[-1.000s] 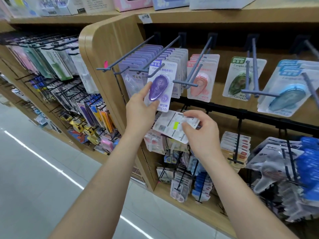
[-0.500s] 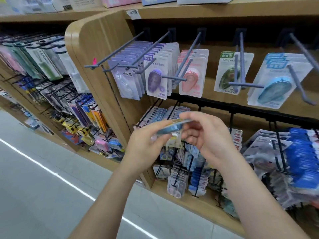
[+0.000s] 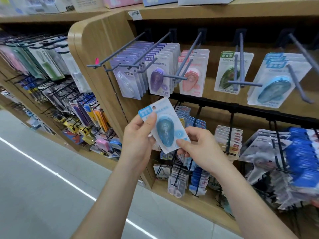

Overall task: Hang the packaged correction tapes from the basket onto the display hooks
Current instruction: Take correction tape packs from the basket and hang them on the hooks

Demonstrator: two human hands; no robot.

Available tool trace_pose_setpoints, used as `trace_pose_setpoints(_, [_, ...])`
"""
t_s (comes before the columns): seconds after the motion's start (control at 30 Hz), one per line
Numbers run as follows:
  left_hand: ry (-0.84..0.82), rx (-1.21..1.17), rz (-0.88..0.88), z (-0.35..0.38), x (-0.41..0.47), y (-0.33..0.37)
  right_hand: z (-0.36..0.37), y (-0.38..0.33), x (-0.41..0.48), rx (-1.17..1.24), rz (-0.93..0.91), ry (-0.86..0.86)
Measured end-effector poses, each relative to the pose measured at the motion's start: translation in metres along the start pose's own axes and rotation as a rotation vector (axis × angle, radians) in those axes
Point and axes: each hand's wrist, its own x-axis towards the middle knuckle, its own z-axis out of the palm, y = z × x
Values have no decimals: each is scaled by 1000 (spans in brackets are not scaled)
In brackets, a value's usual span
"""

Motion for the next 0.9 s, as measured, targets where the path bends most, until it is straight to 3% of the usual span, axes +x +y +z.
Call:
trace_pose_setpoints(0.1, [-26,86,93,9,4,9,-3,9,-3,-20,-13,39])
trace_pose_setpoints(0.2, [-153,279,170,29,-3,5,-11,15,-11,36,-1,71])
trace_pose_setpoints(0.37, [-365,392,204,73,-9,-16,-45,33,-34,410,68,113])
trace_pose_setpoints(0.53, [-542,391,271,124,-14,-27,-92,53,-60,733,2,184])
trace_pose_setpoints(0.73, [-520,279,269,168,-13,-37,-120,48,-76,696,-24,462])
trace_pose_setpoints(0.9, [-456,254,273,192,-11,-34,-127,39,-76,661,2,572])
